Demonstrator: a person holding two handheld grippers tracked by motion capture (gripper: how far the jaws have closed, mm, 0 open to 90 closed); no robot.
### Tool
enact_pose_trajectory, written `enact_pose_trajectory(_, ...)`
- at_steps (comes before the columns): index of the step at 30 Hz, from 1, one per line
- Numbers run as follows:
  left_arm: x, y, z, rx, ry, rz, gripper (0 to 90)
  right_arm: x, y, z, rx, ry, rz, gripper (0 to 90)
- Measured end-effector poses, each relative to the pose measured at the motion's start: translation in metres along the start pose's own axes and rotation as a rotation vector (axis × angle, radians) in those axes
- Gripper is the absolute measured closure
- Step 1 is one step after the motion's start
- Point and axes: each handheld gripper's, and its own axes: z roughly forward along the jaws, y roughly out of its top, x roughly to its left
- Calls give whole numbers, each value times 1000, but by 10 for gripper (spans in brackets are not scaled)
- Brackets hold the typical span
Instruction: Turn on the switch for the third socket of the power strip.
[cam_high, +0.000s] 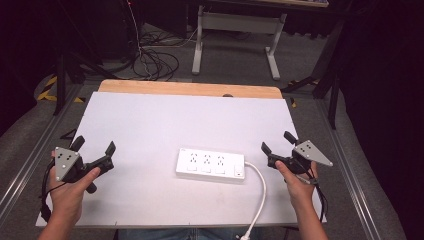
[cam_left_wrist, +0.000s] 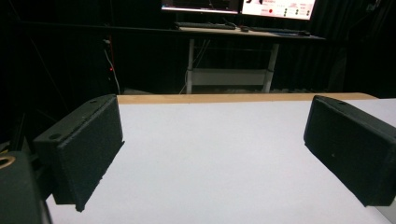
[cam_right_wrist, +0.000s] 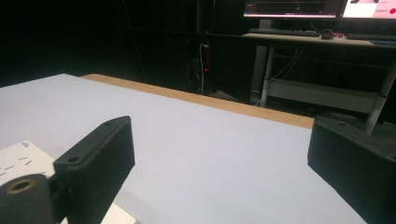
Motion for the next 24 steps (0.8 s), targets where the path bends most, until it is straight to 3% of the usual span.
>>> enact_pose_trajectory(11,0,0,0,0,1,0,50,0,0,2,-6,-4,3,81)
enact_pose_trajectory(16,0,0,0,0,1,1,51,1,1,2,-11,-26,17,163)
enact_pose_trajectory(24,0,0,0,1,0,2,51,1,1,2,-15,-16,13,261)
